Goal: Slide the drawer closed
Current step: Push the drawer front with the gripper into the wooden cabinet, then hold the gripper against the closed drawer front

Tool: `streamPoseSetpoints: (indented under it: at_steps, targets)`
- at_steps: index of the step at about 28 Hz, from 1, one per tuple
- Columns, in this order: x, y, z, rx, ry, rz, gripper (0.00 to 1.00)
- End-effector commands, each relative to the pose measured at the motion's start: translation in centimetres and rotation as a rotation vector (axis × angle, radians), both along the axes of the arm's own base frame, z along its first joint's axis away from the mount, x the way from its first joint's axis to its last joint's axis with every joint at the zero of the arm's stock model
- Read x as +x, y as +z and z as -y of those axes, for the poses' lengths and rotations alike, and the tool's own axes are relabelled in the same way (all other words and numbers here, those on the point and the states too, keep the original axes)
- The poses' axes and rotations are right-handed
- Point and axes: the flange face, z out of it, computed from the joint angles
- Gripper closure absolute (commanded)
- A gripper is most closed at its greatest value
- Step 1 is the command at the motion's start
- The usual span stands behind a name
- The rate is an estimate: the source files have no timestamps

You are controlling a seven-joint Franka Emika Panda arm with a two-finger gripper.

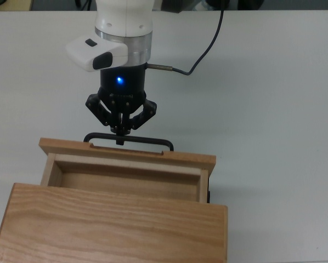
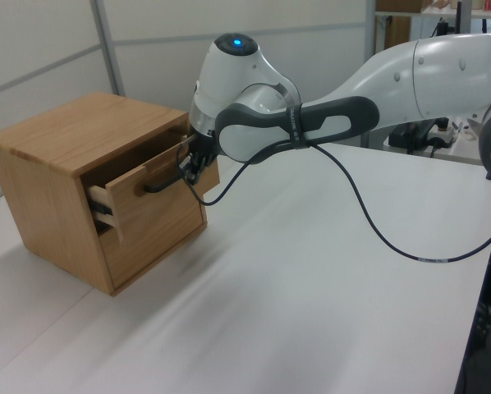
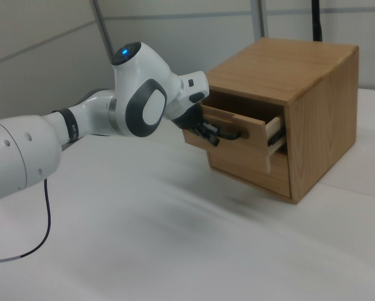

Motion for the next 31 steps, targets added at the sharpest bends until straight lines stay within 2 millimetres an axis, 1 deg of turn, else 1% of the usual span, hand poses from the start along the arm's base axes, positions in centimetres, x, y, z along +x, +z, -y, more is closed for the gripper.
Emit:
streamPoseSetpoints:
  at_steps: [1,3,6,9,10,12,14,16,18,19,21,25,27,29,31]
  targets:
    - [1.1,0.2,0.4,-0.015,-0.002,0.079,1.0]
    - [1.4,0.4,0.8,-0.025,0.003,0.117,1.0]
    - [1.8,-0.1,0.8,-0.027,0.011,0.14,1.0]
    - [2.3,0.2,1.1,-0.03,0.017,0.182,1.0]
    - [2.5,-0.2,1.4,-0.031,0.015,0.183,1.0]
    - [2.9,-0.4,1.7,-0.03,0.015,0.203,1.0]
    - [3.5,-0.9,1.6,-0.037,0.029,0.24,1.0]
    - [3.7,-1.2,1.5,-0.042,0.04,0.266,1.0]
    - [3.8,-0.9,1.5,-0.045,0.048,0.295,1.0]
    - [4.0,-1.3,1.4,-0.043,0.053,0.306,1.0]
    - [4.1,-1.7,1.4,-0.042,0.055,0.312,1.0]
    - [4.3,-1.8,1.4,-0.041,0.06,0.331,1.0]
    - [4.4,-2.3,1.4,-0.043,0.065,0.336,1.0]
    - [4.6,-2.5,1.4,-0.043,0.07,0.352,1.0]
    - [4.7,-1.9,1.5,-0.047,0.07,0.367,1.0]
